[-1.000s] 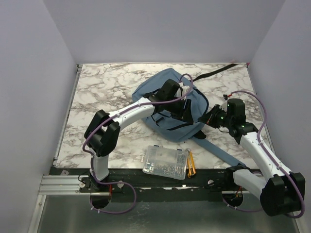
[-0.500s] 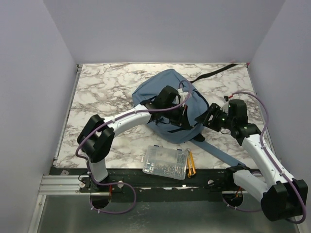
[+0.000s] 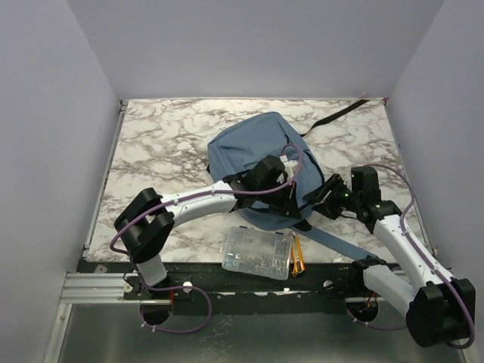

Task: Pack the student bag
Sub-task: Zip the student bag at the center of the board.

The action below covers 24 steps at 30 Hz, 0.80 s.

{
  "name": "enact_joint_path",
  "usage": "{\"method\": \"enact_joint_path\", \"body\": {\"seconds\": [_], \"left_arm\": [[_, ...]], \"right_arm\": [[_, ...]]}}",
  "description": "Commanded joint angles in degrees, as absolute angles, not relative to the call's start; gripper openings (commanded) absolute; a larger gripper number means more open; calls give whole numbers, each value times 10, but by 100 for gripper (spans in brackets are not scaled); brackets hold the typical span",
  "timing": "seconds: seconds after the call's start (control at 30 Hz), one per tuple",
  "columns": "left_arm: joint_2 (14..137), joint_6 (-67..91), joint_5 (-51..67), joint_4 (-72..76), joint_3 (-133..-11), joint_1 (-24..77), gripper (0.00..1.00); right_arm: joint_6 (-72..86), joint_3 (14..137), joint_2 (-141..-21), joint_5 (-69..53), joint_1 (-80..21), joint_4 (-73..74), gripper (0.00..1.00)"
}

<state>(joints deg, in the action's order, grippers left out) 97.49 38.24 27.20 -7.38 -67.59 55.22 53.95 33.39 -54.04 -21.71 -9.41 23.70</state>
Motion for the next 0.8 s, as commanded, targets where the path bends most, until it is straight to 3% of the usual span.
{"method": "enact_joint_path", "body": {"seconds": [0.0, 0.07, 0.1, 0.13, 0.3, 0.5, 0.63, 0.77], "left_arm": [[962, 402, 243, -59, -670, 562, 0], [959, 407, 229, -67, -669, 562, 0], [958, 411, 218, -81, -669, 562, 0], [956, 421, 193, -101, -668, 562, 0], [938, 460, 76, -225, -644, 546, 0], [825, 444, 15, -223, -525, 509, 0], [766, 413, 54, -176, -490, 502, 0], [761, 387, 194, -93, -501, 502, 0]], "right_arm": [[596, 304, -540, -200, -99, 216, 54], [618, 286, -542, -187, -99, 198, 38], [632, 276, -539, -173, -99, 186, 24], [646, 261, -532, -158, -99, 171, 1], [686, 208, -495, -46, -99, 144, 0], [672, 175, -439, -8, -98, 87, 0], [586, 223, -473, -39, -99, 89, 1], [450, 257, -534, -157, -100, 72, 1]]}}
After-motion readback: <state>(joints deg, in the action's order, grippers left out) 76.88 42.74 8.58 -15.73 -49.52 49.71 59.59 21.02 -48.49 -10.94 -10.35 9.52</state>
